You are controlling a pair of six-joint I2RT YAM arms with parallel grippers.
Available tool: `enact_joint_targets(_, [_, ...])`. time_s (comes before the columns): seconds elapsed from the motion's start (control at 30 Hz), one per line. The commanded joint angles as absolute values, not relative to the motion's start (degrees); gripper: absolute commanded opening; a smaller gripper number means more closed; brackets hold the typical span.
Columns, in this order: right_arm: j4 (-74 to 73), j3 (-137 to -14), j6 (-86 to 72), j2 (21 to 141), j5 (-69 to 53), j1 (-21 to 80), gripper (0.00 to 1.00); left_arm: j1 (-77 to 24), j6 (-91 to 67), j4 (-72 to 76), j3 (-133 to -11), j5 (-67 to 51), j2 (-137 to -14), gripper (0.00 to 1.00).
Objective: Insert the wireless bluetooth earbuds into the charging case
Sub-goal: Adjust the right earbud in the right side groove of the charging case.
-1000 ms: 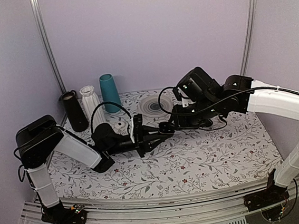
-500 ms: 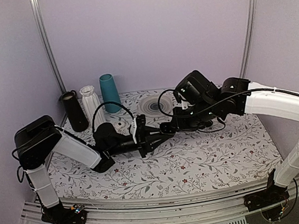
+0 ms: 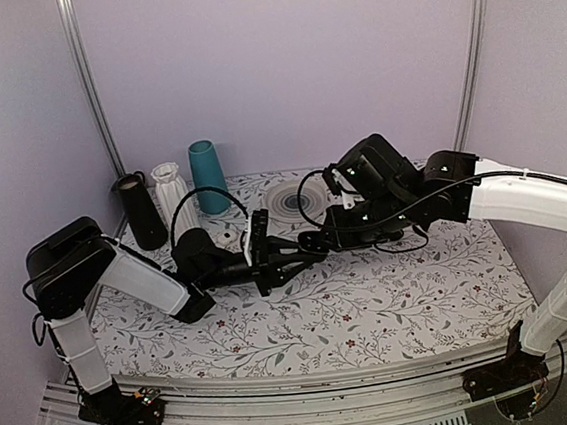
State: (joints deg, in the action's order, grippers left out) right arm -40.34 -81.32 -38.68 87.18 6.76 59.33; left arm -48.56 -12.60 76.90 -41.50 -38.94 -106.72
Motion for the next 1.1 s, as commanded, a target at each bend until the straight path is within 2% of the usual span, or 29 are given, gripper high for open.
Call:
enact_joint_targets(0.0, [-38.68,-79.3,-33.4,84.67,6.51,59.5,0.04,-47.82,-17.96,82.99,-43.18,-44.86,-103.97,0.0])
enact_joint_targets(0.13, [-37.19,-78.11,-32.32,83.24,6.31,59.5,0.05,-47.38,-20.78,86.2,-42.86,-45.65,-104.16,0.0])
enact_joint_targets(0.33, [-35.98,-77.49,-32.44,82.39,5.14,59.5,0.12,-47.36,-21.53,87.75,-42.72,-45.62,-104.28,0.0])
enact_joint_targets(0.4, [-35.76,-77.36,-33.29,82.2,4.8,59.5,0.17,-47.34,-21.53,87.72,-42.64,-45.46,-104.37,0.0])
enact_joint_targets(0.47, [-35.68,-77.34,-34.07,81.93,4.66,59.5,0.18,-47.36,-21.52,87.71,-42.47,-45.44,-104.46,0.0])
enact_joint_targets(0.53, [-35.52,-77.34,-34.76,81.67,4.42,59.5,0.25,-47.29,-21.55,87.88,-42.32,-45.35,-104.5,0.0])
enact_joint_targets(0.87, [-35.74,-78.58,-36.15,80.38,3.38,59.13,0.4,-47.35,-21.44,88.04,-41.94,-45.52,-104.85,0.0])
enact_joint_targets(1.07, [-32.68,-75.66,-37.47,76.93,-1.04,56.22,0.52,-47.33,-21.49,88.98,-41.51,-46.21,-104.83,0.0])
